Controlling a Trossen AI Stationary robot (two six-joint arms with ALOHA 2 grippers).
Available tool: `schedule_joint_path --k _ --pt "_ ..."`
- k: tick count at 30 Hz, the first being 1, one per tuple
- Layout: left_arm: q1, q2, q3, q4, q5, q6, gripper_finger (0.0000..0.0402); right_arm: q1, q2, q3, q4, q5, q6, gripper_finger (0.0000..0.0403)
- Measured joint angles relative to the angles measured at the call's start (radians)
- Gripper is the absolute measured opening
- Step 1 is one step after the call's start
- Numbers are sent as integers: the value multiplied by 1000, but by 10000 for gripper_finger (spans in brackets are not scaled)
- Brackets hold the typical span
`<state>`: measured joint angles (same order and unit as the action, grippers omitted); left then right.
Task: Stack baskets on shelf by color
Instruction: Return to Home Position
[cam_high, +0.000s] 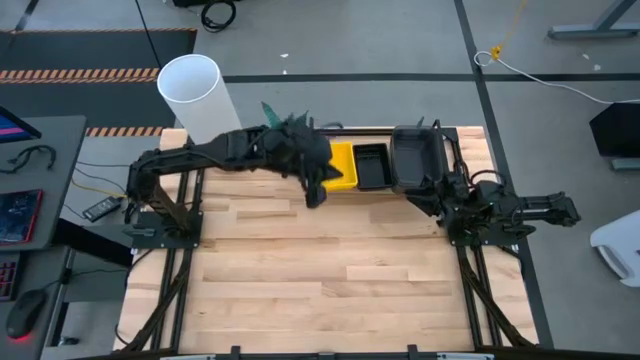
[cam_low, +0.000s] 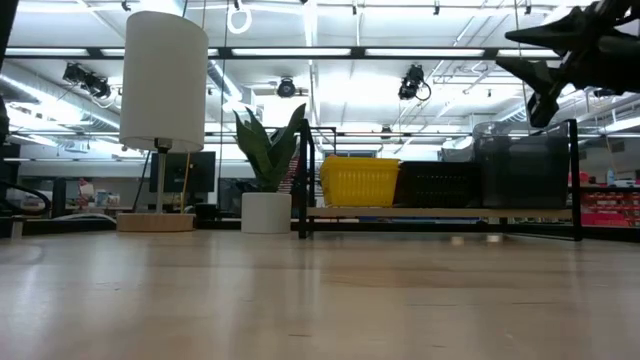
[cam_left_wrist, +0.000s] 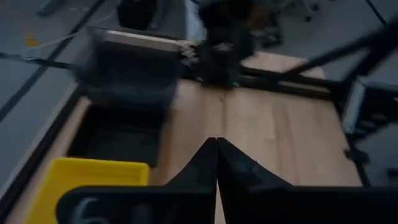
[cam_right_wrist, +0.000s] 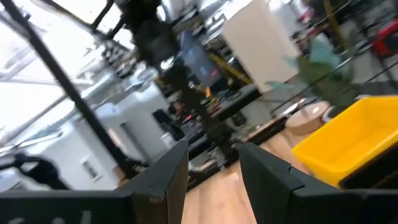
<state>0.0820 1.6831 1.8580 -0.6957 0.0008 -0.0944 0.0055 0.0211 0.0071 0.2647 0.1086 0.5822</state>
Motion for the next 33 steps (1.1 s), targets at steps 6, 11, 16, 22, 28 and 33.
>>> schedule_joint_path --k 6,11,16,22,28,33 --pt "-29 19 -1 33 -28 6 8 0 -1 0 4 35 -14 150" --pt "-14 6 -1 234 -38 -8 15 0 -1 0 11 29 -15 150" --pt "-6 -2 0 420 -37 -27 8 0 -1 0 11 28 -17 150" --pt "-7 -5 0 542 -38 -54 14 0 -1 -1 11 28 -17 150" --pt "-10 -23 0 575 -40 -53 35 0 -1 -1 11 28 -16 150" --pt "0 -92 -1 439 -41 -199 39 0 -1 -1 11 28 -17 150"
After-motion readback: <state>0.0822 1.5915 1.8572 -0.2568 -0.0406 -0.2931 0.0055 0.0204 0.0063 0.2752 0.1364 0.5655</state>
